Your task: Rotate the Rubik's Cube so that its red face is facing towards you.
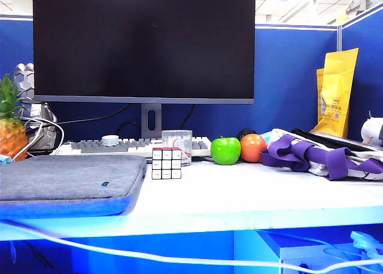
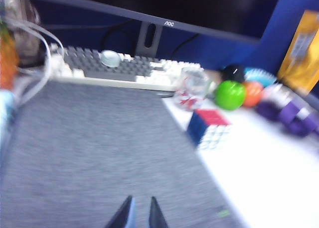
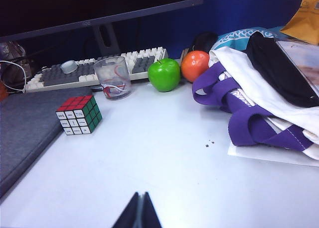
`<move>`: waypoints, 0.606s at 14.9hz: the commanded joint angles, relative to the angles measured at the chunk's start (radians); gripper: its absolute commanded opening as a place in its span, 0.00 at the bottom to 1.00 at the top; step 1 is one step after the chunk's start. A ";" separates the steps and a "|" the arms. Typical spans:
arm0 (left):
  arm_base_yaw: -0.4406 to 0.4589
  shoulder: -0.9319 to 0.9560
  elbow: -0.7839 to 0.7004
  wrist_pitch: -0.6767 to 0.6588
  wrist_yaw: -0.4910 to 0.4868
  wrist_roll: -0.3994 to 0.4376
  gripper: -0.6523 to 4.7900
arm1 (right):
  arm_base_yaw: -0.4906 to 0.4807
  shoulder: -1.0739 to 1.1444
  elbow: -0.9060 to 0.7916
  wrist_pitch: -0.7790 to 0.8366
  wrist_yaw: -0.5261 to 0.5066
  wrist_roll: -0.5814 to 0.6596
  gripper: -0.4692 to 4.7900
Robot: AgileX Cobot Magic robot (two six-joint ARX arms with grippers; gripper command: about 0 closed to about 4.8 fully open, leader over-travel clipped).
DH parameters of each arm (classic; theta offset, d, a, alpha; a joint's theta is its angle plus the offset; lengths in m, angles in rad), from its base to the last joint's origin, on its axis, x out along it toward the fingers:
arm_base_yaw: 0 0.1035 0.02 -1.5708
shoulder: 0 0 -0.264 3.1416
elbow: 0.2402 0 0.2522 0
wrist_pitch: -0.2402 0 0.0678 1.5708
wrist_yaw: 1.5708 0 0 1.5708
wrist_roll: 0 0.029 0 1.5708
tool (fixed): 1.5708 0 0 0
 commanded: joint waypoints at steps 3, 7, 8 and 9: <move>0.001 0.011 0.163 0.046 0.130 -0.099 0.22 | 0.001 0.000 -0.008 0.154 -0.143 0.064 0.11; 0.002 0.325 0.467 -0.042 0.061 0.001 0.21 | 0.000 0.020 0.081 0.212 -0.170 0.081 0.11; 0.002 0.430 0.546 -0.068 0.063 0.045 0.22 | -0.001 0.061 0.146 0.190 -0.152 0.058 0.10; 0.002 0.543 0.630 -0.098 0.068 0.103 0.23 | -0.001 0.142 0.223 0.185 -0.156 0.045 0.11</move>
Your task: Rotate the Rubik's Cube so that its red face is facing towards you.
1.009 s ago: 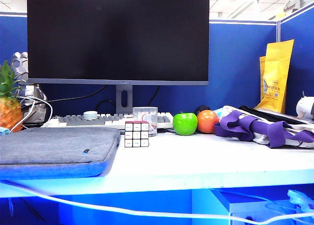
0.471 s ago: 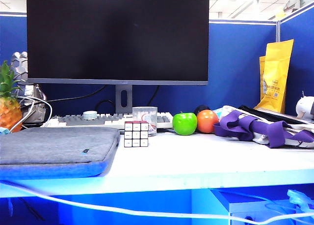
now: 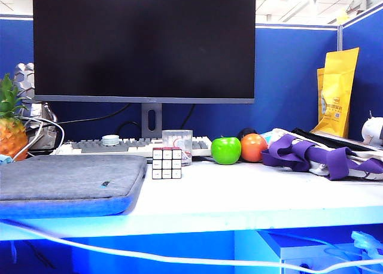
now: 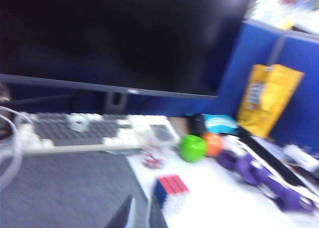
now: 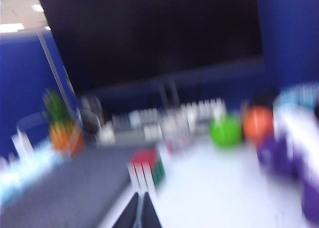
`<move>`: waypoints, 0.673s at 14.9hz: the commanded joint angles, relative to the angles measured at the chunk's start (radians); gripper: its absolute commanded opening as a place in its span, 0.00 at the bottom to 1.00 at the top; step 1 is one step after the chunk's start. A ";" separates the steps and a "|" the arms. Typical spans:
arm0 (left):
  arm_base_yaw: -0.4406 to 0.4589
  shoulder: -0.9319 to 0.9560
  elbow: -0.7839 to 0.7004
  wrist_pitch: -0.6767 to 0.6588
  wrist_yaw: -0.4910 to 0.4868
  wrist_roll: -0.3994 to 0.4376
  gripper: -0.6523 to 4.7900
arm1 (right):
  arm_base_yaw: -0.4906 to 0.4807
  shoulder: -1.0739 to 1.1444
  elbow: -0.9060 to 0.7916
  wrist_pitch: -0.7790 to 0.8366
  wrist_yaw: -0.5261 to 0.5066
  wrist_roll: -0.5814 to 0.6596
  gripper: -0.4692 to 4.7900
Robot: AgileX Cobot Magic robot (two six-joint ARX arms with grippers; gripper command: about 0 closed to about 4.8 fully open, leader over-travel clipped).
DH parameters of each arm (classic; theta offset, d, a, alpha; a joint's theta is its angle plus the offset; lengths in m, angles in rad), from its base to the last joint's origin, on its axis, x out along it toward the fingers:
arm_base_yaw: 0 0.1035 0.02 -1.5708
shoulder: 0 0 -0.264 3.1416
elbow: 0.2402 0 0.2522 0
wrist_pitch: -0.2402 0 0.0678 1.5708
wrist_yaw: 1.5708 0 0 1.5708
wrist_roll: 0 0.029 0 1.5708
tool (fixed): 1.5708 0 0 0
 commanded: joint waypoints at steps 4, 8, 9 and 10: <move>0.002 0.562 0.370 -0.154 0.148 0.152 0.24 | 0.000 0.650 0.462 -0.092 -0.196 -0.016 0.11; -0.016 0.866 0.567 -0.231 0.299 0.130 0.23 | -0.004 1.208 0.836 -0.154 -0.465 0.007 0.11; -0.039 0.917 0.594 -0.229 0.291 0.132 0.23 | -0.007 1.297 0.911 -0.155 -0.490 0.007 0.11; -0.046 0.970 0.620 -0.229 0.292 0.136 0.23 | -0.008 1.372 0.975 -0.154 -0.518 0.008 0.11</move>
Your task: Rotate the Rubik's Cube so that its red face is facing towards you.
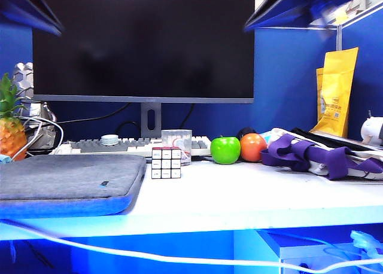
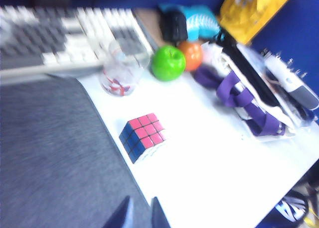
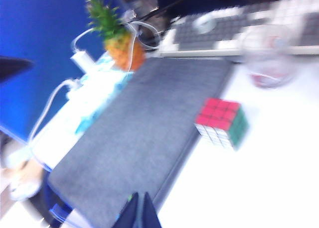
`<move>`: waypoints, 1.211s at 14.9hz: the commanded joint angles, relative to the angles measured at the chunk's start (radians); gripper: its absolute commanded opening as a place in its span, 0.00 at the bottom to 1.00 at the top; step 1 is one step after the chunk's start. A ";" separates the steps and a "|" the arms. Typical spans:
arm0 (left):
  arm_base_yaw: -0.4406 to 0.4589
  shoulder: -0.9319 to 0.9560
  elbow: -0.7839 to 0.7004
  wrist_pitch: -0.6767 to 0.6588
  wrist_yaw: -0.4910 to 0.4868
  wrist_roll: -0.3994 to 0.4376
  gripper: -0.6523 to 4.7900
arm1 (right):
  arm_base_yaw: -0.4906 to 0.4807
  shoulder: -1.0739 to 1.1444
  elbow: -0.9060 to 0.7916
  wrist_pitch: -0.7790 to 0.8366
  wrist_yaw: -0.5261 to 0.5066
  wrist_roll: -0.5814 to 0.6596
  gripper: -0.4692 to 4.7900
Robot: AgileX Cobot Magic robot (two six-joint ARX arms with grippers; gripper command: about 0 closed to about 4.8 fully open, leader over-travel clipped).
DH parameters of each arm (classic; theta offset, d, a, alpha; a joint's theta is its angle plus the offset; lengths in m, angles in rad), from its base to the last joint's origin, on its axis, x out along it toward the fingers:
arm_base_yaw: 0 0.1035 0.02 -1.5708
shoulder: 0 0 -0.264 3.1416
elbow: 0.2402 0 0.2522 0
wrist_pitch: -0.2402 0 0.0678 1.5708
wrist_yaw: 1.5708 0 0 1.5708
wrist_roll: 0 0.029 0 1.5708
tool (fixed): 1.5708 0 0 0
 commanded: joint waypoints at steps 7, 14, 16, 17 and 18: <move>-0.151 0.420 0.354 -0.273 -0.106 0.225 0.22 | -0.019 0.485 0.412 -0.137 -0.147 -0.019 0.11; -0.153 0.563 0.478 -0.354 -0.071 0.157 1.00 | 0.005 0.669 0.591 -0.182 -0.105 0.079 1.00; -0.154 0.563 0.480 -0.362 -0.150 0.157 1.00 | 0.051 0.747 0.716 -0.241 -0.040 0.063 1.00; -0.153 0.561 0.481 -0.377 -0.154 0.163 1.00 | 0.074 0.803 0.794 -0.309 -0.019 0.029 1.00; -0.149 0.554 0.486 -0.419 -0.215 0.210 1.00 | 0.097 0.883 0.908 -0.436 0.060 -0.044 1.00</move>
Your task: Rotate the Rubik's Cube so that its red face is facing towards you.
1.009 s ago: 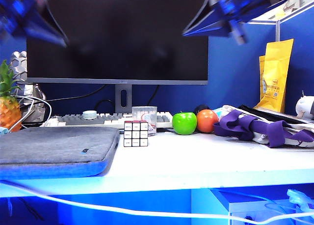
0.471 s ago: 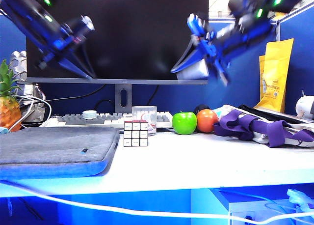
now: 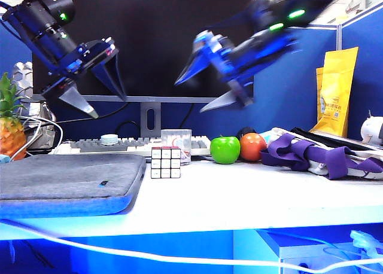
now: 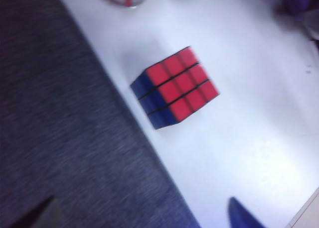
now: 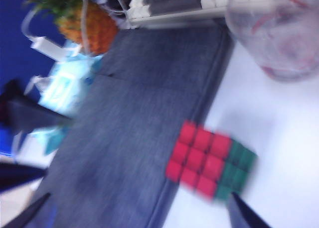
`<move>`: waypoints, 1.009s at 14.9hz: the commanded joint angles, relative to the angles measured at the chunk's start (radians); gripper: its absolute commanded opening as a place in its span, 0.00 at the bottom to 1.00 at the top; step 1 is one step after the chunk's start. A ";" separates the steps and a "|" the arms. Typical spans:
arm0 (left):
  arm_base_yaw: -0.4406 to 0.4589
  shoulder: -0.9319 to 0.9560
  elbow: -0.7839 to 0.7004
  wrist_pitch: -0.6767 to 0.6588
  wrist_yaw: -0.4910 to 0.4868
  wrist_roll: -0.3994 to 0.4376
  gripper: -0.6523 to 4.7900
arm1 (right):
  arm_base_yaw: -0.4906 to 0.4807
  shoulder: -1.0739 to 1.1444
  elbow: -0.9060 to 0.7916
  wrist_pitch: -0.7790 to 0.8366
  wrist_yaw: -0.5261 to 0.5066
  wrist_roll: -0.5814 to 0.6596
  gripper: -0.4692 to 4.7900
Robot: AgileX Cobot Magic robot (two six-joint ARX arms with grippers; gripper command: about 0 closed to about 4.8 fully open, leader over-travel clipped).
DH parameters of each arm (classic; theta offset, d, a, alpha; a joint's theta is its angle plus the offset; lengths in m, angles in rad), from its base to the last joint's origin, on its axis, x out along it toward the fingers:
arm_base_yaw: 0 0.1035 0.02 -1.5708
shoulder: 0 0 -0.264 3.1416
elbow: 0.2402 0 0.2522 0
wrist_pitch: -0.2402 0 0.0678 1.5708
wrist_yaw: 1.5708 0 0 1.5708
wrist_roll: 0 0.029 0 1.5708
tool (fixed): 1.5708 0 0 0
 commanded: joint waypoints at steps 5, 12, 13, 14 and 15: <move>0.007 -0.142 0.012 -0.117 -0.292 0.131 1.00 | 0.051 0.244 0.335 -0.338 0.245 -0.183 1.00; 0.007 -0.156 0.006 -0.124 -0.089 0.161 1.00 | 0.112 0.322 0.467 -0.368 0.285 -0.168 1.00; 0.007 -0.156 0.005 -0.155 -0.089 0.193 1.00 | 0.122 0.355 0.515 -0.395 0.286 -0.158 1.00; 0.008 -0.156 0.005 -0.180 -0.089 0.208 1.00 | 0.126 0.377 0.541 -0.412 0.290 -0.157 1.00; 0.013 -0.156 0.005 -0.199 -0.091 0.208 1.00 | 0.137 0.398 0.561 -0.427 0.317 -0.158 1.00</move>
